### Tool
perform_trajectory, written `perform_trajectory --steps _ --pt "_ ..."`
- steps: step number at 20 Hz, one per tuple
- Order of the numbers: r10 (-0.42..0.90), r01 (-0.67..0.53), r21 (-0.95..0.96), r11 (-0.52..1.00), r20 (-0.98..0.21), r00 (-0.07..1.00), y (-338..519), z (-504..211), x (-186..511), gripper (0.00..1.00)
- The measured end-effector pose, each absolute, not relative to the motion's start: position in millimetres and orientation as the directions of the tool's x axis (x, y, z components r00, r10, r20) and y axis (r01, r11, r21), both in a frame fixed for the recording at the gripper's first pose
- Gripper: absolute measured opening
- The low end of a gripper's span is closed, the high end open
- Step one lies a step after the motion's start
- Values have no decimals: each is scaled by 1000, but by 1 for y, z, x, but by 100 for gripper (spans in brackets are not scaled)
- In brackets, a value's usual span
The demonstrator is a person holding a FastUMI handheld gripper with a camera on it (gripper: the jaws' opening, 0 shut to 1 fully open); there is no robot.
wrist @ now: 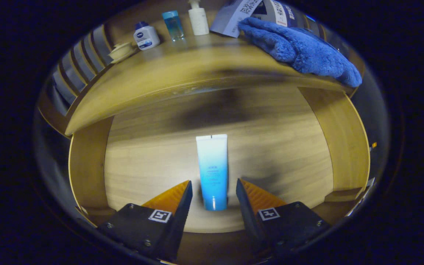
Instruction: Pull open the drawer, take out the items inside it, and place them on the countertop above the cabinet.
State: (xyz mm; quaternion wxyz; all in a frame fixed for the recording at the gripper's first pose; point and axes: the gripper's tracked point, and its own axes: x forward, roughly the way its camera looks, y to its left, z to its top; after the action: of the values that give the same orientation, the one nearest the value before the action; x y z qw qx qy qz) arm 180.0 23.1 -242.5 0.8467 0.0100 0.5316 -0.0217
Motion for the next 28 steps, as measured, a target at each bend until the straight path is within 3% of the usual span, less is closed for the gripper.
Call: perform_trajectory --steps 1,4,5,7,10,17,24,25,28 --pt "-18 36 -2 999 -900 435 27 -244 181 71" --pt "-9 43 8 999 -930 367 30 -256 173 51" --pt "-27 48 -10 999 -931 364 26 -260 175 52" --pt "-26 38 -13 999 -927 375 26 -263 178 39" --pt "24 -31 11 999 -887 460 31 -244 181 39" --pt "28 -50 -3 999 -797 604 21 -211 169 39" --pt "121 -88 83 993 -669 733 27 -164 153 39" --pt "125 -85 92 992 -660 741 27 -161 152 33" --pt "173 -97 157 983 -599 782 38 -130 146 33"
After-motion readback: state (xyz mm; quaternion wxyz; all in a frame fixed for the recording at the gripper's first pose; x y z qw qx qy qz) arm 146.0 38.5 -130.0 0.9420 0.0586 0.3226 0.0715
